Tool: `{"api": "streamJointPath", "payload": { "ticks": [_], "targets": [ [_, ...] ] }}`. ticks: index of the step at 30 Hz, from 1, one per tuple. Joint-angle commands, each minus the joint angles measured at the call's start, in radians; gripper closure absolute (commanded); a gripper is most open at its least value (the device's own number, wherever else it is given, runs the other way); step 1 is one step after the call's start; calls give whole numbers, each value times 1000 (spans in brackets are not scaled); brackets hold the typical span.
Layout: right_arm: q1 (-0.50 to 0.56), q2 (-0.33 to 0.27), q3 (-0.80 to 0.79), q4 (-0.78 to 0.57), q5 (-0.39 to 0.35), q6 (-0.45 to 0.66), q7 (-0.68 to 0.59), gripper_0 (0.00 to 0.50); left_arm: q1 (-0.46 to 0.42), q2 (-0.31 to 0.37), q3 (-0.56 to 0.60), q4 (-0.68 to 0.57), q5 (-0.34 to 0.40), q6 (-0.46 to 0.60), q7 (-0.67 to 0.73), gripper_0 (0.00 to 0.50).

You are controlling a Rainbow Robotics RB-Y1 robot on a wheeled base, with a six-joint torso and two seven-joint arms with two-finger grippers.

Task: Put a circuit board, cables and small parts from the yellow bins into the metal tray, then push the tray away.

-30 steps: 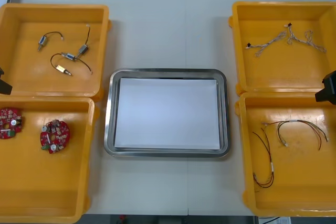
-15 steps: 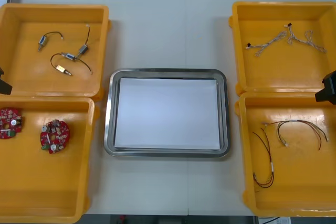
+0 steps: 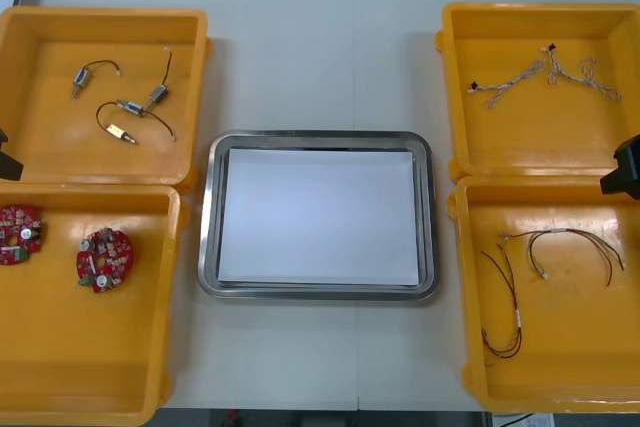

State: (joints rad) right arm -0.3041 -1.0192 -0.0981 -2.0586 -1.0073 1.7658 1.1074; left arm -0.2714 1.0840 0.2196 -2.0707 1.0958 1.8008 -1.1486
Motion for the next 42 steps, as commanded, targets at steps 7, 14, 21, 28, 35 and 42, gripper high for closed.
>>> {"api": "streamJointPath", "payload": {
  "ticks": [7,14,21,28,35,42],
  "targets": [
    [8,10,-31,-26,7,-8,-41,0,11,45,35,-23,7,8,49,0],
    [8,10,-31,-26,7,-8,-41,0,11,45,35,-23,7,8,49,0],
    [8,10,-31,-26,7,-8,-41,0,11,45,35,-23,7,8,49,0],
    [8,10,-31,-26,7,-8,-41,0,11,45,35,-23,7,8,49,0],
    [8,10,-31,-26,7,-8,-41,0,11,45,35,-23,7,8,49,0],
    [8,10,-31,-26,7,-8,-41,0,66,-46,69,-23,-1,119,-155,0]
  ]
}}
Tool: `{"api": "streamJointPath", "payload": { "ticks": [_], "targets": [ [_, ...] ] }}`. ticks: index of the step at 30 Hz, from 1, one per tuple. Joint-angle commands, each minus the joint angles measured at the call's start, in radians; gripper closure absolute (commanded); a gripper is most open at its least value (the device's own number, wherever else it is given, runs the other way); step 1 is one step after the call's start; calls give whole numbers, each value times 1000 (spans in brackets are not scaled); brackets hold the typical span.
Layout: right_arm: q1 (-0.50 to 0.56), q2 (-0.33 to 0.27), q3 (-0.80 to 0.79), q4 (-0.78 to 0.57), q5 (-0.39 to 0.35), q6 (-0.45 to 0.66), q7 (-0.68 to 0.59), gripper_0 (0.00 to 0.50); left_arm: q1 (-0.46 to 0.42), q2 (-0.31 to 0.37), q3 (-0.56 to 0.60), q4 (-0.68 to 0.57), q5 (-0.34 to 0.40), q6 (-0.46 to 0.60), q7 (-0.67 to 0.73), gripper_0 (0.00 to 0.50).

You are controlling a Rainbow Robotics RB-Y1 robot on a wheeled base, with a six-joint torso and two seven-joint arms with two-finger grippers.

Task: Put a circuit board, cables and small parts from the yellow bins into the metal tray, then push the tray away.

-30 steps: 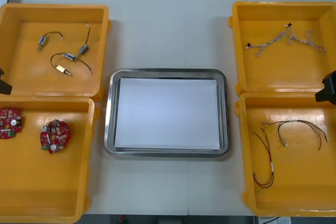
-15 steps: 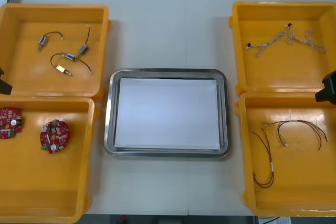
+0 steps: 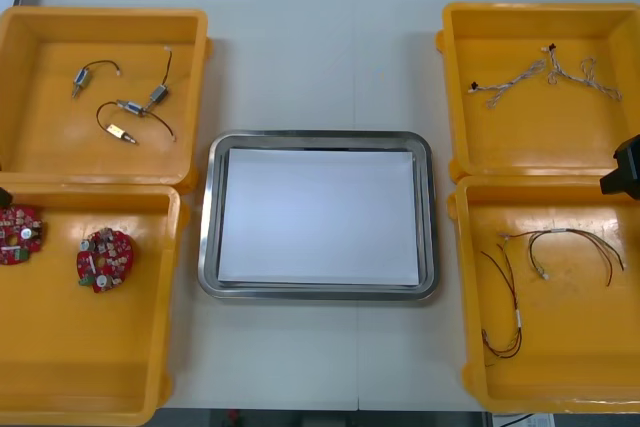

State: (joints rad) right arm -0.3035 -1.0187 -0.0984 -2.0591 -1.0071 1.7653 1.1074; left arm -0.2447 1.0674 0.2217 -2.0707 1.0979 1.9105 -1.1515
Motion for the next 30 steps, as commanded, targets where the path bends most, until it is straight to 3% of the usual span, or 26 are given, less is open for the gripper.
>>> {"api": "streamJointPath", "payload": {
  "ticks": [1,5,8,14,20,30],
  "targets": [
    [7,9,-30,-26,7,-7,-41,0,36,-20,67,-23,7,9,-152,0],
    [66,28,11,-24,-16,-9,-38,0,27,5,68,4,51,9,-154,0],
    [95,5,20,-55,-31,-60,-47,0,21,22,68,6,57,9,-149,0],
    [158,3,22,-119,8,-86,-40,0,19,28,84,4,51,9,-143,0],
    [224,14,20,-173,28,-103,-40,0,114,2,137,-55,8,-50,-148,0],
    [323,94,20,-220,81,-129,-49,0,291,-61,228,-161,-46,-168,-183,0]
  ]
}}
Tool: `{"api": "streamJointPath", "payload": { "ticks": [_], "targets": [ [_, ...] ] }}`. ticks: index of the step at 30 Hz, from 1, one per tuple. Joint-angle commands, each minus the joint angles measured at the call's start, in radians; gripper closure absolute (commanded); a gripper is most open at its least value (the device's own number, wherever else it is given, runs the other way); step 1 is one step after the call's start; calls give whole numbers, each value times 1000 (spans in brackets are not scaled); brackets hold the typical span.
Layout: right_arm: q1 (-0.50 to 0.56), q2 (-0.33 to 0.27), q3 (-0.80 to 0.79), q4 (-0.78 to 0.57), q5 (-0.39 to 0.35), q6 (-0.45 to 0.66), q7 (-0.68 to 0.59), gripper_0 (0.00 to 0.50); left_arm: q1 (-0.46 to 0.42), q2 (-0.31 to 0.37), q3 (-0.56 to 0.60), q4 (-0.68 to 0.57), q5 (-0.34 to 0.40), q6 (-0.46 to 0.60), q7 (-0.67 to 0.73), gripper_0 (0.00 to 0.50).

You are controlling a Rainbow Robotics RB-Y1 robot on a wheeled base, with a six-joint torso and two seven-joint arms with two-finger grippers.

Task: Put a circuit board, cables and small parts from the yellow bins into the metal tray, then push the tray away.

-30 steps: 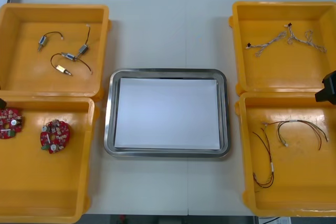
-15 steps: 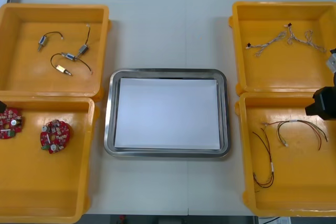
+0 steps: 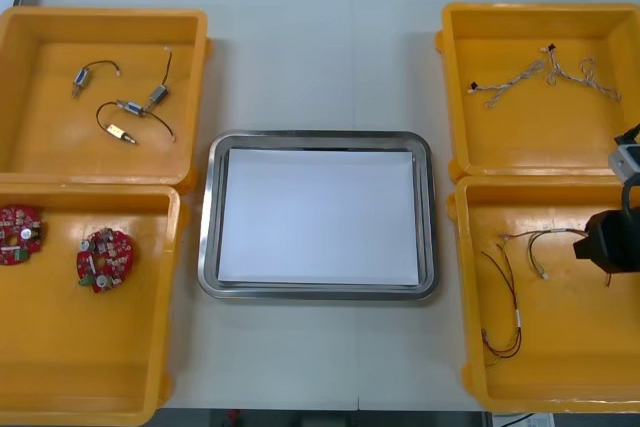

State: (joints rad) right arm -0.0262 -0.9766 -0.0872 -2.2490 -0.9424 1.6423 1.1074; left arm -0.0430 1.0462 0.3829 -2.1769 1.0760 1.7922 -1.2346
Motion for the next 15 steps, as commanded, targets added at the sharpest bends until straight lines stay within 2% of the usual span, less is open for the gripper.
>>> {"api": "streamJointPath", "payload": {
  "ticks": [1,6,10,15],
  "targets": [
    [49,59,10,-29,16,-6,-49,0,100,-43,71,-58,-25,-56,-112,0],
    [72,111,10,-31,40,4,-40,0,157,-87,111,-66,-28,-97,-220,0],
    [86,154,15,-29,71,8,-31,0,161,-95,120,-66,-31,-91,-322,0],
    [95,190,80,-29,155,5,-37,0,161,-132,126,-64,-57,-93,-448,0]
  ]
}}
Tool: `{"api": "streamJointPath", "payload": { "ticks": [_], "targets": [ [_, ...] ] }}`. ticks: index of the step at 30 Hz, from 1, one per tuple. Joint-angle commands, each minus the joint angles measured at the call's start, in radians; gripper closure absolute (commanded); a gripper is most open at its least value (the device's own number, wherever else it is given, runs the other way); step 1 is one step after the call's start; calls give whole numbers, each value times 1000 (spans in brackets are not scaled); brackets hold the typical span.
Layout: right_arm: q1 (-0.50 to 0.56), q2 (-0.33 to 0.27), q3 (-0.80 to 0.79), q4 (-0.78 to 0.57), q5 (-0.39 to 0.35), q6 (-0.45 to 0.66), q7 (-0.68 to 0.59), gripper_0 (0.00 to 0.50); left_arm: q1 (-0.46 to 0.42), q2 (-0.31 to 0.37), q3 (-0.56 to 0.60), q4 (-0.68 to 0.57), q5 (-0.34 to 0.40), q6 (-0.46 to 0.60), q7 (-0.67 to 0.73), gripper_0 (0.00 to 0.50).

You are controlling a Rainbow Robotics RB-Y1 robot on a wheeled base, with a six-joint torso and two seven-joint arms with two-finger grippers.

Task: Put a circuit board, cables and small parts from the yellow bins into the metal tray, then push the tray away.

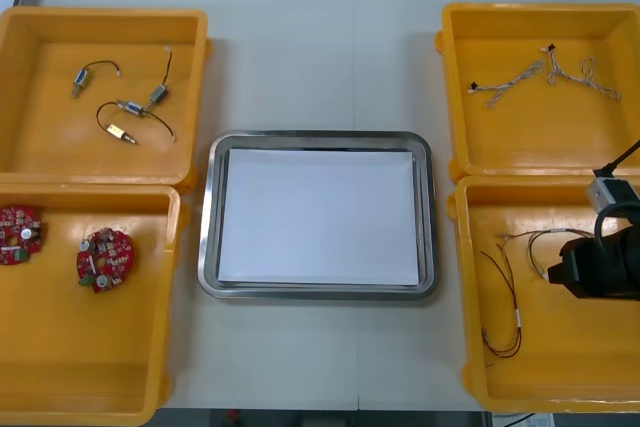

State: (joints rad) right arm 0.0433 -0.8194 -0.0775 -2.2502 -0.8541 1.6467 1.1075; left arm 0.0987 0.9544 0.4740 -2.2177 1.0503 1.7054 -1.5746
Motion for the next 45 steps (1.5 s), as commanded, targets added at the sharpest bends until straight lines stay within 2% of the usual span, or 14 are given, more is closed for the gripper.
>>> {"api": "streamJointPath", "payload": {
  "ticks": [1,6,17,23,27,34,41,45],
  "targets": [
    [29,36,85,-29,87,-2,-40,0,18,-46,35,-23,-38,-10,-137,0],
    [47,51,130,-29,149,-36,-44,0,1,-74,17,-10,-61,-46,-243,0],
    [87,100,186,-29,250,-54,-47,0,1,-166,-21,-3,-39,-102,-473,0],
    [89,111,237,-28,316,-62,-54,0,50,-236,-25,-5,-30,-135,-617,0],
    [90,120,249,-28,331,-62,-55,0,79,-238,-35,-5,-16,-165,-685,0],
    [101,140,262,-28,349,-64,-61,0,134,-184,-40,-3,20,-188,-792,0],
    [113,141,286,1,372,-131,-64,0,217,-86,-117,-3,5,-371,-817,0],
    [115,141,295,27,376,-170,-64,0,240,-45,-147,-3,0,-422,-826,0]
  ]
}}
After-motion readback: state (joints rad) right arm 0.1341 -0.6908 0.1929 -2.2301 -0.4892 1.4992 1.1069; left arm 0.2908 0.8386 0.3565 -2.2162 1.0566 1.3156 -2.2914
